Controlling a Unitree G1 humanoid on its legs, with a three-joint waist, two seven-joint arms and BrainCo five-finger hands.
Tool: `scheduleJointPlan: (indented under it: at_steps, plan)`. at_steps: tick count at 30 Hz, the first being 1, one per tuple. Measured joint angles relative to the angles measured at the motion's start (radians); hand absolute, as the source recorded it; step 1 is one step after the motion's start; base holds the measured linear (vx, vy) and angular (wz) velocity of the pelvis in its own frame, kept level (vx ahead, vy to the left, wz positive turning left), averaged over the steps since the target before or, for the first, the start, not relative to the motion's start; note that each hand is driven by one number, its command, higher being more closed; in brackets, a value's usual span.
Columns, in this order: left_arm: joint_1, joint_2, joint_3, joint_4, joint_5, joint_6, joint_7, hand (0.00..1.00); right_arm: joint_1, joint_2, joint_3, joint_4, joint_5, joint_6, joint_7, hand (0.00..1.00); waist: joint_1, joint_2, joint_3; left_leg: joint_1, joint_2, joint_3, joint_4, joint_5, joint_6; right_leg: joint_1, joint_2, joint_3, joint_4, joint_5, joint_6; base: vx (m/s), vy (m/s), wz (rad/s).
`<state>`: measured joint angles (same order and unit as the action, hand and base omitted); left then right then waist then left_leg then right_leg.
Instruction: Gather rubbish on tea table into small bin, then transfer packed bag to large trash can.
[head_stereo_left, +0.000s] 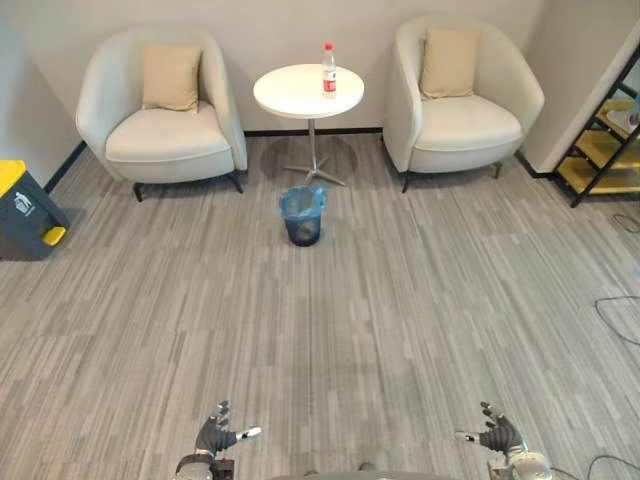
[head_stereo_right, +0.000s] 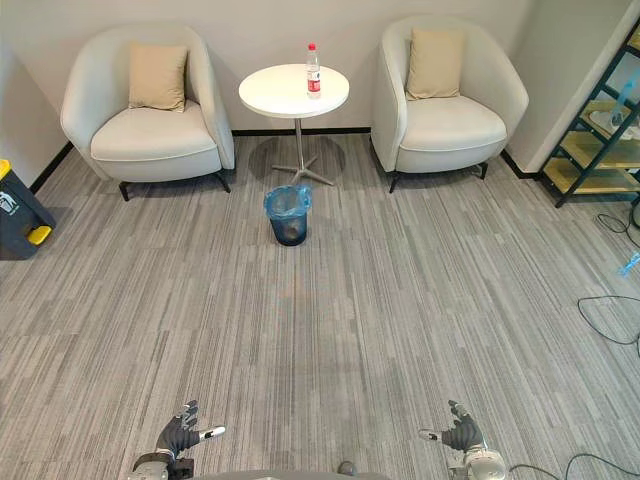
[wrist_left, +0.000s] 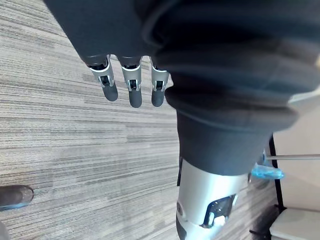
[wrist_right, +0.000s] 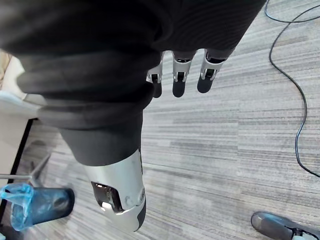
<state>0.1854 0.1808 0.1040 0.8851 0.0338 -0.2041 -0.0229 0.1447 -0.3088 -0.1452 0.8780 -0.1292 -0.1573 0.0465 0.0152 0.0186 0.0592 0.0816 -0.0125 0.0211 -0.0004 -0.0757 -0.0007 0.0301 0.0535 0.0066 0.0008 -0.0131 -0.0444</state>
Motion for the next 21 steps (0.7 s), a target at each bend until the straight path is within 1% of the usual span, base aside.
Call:
scheduleJointPlan:
  at_steps: [3,7,11,16,19,21]
  plan:
    - [0.013,0.011,0.018,-0.030,0.008,-0.001,0.000,0.00,0.004,-0.014,0.000,0.000,-0.001,0.000,0.000,0.00,0.000,0.000,0.000,0.001,0.005,0.008,0.000,0.000,0.000,0.000,0.006,0.009,-0.003,0.005,-0.007,-0.01,-0.012,-0.07]
    - [0.013,0.027,0.019,-0.030,0.008,0.000,0.000,0.00,0.004,-0.019,-0.001,0.000,0.001,0.000,0.000,0.00,0.000,0.000,0.000,0.001,0.010,0.009,0.000,0.000,0.000,0.000,0.011,0.010,-0.004,0.007,-0.010,0.00,-0.005,-0.01]
    - [0.013,0.028,0.020,-0.030,0.006,0.000,0.000,0.00,0.001,-0.024,-0.007,0.000,0.003,0.000,-0.001,0.00,-0.001,0.000,0.000,0.001,0.013,0.009,0.000,0.000,0.000,0.000,0.015,0.010,-0.005,0.007,-0.010,0.00,0.000,0.00]
    - [0.013,0.027,0.022,-0.029,0.001,0.002,0.000,0.00,0.000,-0.024,-0.027,0.001,0.044,0.007,-0.002,0.00,-0.001,0.001,0.000,0.000,0.012,0.009,0.001,-0.001,0.000,0.000,0.014,0.010,-0.004,0.007,-0.010,0.00,0.000,0.00]
    - [0.014,0.026,0.022,-0.029,-0.003,0.002,0.000,0.00,-0.001,-0.024,-0.044,0.001,0.051,0.007,-0.002,0.00,-0.001,0.001,0.000,-0.003,0.011,0.009,0.004,-0.002,0.002,-0.003,0.013,0.010,-0.004,0.007,-0.010,0.00,0.000,0.00]
    - [0.013,0.024,0.022,-0.029,-0.004,0.003,0.000,0.00,-0.006,-0.024,-0.046,0.001,0.064,0.007,-0.003,0.00,0.000,0.001,0.000,-0.023,0.012,0.012,0.029,-0.015,0.005,-0.019,0.013,0.014,0.002,0.004,-0.005,-0.03,0.011,-0.05]
